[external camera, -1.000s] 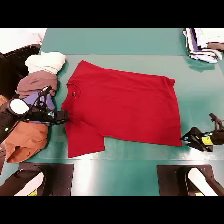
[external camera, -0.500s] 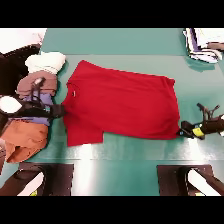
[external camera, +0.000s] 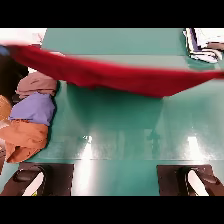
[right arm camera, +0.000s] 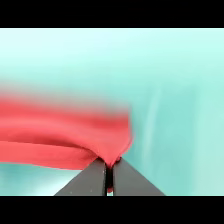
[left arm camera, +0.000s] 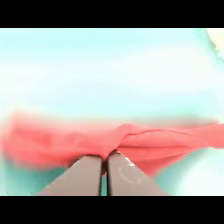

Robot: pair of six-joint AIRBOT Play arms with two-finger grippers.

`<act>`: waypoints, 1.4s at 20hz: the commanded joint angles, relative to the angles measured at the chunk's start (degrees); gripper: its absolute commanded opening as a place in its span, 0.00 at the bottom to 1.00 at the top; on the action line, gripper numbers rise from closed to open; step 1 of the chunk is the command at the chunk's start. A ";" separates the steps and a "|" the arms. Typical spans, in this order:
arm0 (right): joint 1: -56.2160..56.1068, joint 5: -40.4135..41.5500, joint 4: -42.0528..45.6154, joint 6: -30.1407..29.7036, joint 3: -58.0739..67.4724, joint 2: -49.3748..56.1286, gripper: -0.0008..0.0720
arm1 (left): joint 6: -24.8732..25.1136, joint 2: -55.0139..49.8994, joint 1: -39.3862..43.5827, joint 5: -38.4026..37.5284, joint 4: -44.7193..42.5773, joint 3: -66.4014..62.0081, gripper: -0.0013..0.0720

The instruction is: Fold the shirts.

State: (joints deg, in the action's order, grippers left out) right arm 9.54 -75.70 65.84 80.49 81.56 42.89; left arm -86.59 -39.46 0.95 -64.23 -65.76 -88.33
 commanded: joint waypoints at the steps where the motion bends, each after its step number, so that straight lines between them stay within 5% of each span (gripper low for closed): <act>1: 4.24 -0.24 0.31 0.04 18.25 -2.16 0.04 | -0.02 0.52 -0.04 0.72 0.24 -18.62 0.05; 9: 9.99 -13.14 -0.55 2.84 39.06 8.41 0.04 | 0.07 -3.43 -0.04 -1.66 0.17 -31.23 0.05; 12: 7.76 -18.25 -1.20 3.52 38.99 15.30 0.03 | 0.04 -11.41 -0.04 -10.62 -1.03 -29.55 0.05; 18: -3.72 -20.44 7.08 3.63 23.12 30.23 0.03 | 0.37 -26.38 -0.04 -14.19 0.59 -7.91 0.05; 23: -6.25 -17.75 9.20 3.72 13.90 45.81 0.03 | 2.89 -42.38 -0.04 -5.75 0.70 1.99 0.05; 28: -6.25 -7.72 5.60 1.92 20.15 58.05 0.03 | 7.54 -52.72 -0.04 13.18 5.62 1.90 0.05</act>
State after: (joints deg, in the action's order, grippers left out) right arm 3.64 -88.42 73.87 83.42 99.07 94.26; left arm -81.17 -86.78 0.95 -62.35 -62.87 -87.42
